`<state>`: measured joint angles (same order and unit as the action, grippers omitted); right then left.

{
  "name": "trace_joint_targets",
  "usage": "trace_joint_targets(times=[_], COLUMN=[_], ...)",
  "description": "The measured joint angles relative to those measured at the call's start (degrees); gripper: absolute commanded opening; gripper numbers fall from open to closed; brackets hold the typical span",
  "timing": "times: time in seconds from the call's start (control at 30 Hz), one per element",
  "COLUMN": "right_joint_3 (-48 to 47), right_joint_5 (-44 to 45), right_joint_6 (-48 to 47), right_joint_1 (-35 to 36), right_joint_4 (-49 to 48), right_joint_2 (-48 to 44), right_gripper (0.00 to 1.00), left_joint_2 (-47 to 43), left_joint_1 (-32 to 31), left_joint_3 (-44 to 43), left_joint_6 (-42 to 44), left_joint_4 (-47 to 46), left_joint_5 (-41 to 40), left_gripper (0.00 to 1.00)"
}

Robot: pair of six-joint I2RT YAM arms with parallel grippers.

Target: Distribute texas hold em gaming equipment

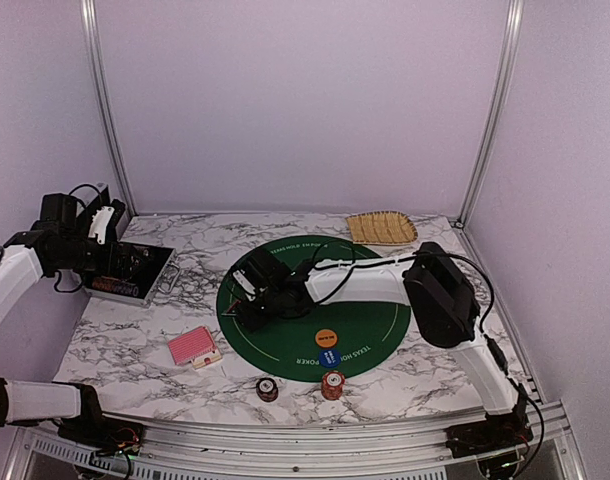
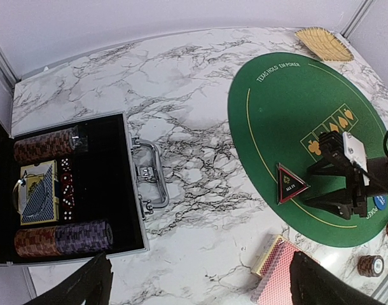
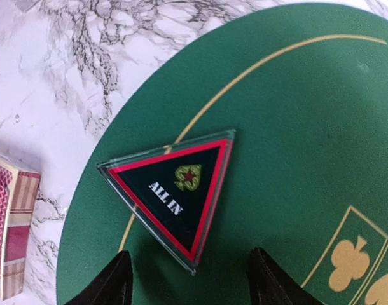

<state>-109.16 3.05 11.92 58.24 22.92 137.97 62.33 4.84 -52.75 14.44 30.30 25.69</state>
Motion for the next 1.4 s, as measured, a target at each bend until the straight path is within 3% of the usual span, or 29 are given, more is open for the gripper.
trace_joint_targets(times=[0.13, 0.4, 0.6, 0.77, 1.13, 1.4], right_joint_3=[7.61, 24.13, 34.77, 40.37, 42.77, 44.28], right_joint_5=[0.83, 4.76, 5.79, 6.12, 6.45, 5.05], right_joint_6=[0.83, 5.53, 10.69, 13.88, 16.83, 17.25], right_joint_1=[-0.17, -0.76, -0.94, -0.94, -1.07, -2.84], right_joint_4=[0.59, 1.6, 2.82, 3.76, 2.75, 0.81], right_joint_2=[-6.45, -24.13, -29.42, -30.58, -31.39, -31.58], right_gripper=[0.85, 0.92, 0.93, 0.92, 0.86, 0.76], left_joint_2=[0.0, 0.0, 0.0, 0.0, -0.02, -0.02], left_joint_1=[0.0, 0.0, 0.0, -0.02, 0.0, -0.02], left_joint_3=[0.0, 0.0, 0.0, 0.0, 0.0, 0.0], left_joint_6=[0.0, 0.07, 0.15, 0.17, 0.55, 0.87], left_joint_4=[0.11, 1.33, 1.46, 1.73, 1.92, 2.1], left_joint_5=[0.33, 1.05, 1.44, 1.66, 2.27, 2.36], left_gripper=[0.99, 0.99, 0.99, 0.99, 0.99, 0.99])
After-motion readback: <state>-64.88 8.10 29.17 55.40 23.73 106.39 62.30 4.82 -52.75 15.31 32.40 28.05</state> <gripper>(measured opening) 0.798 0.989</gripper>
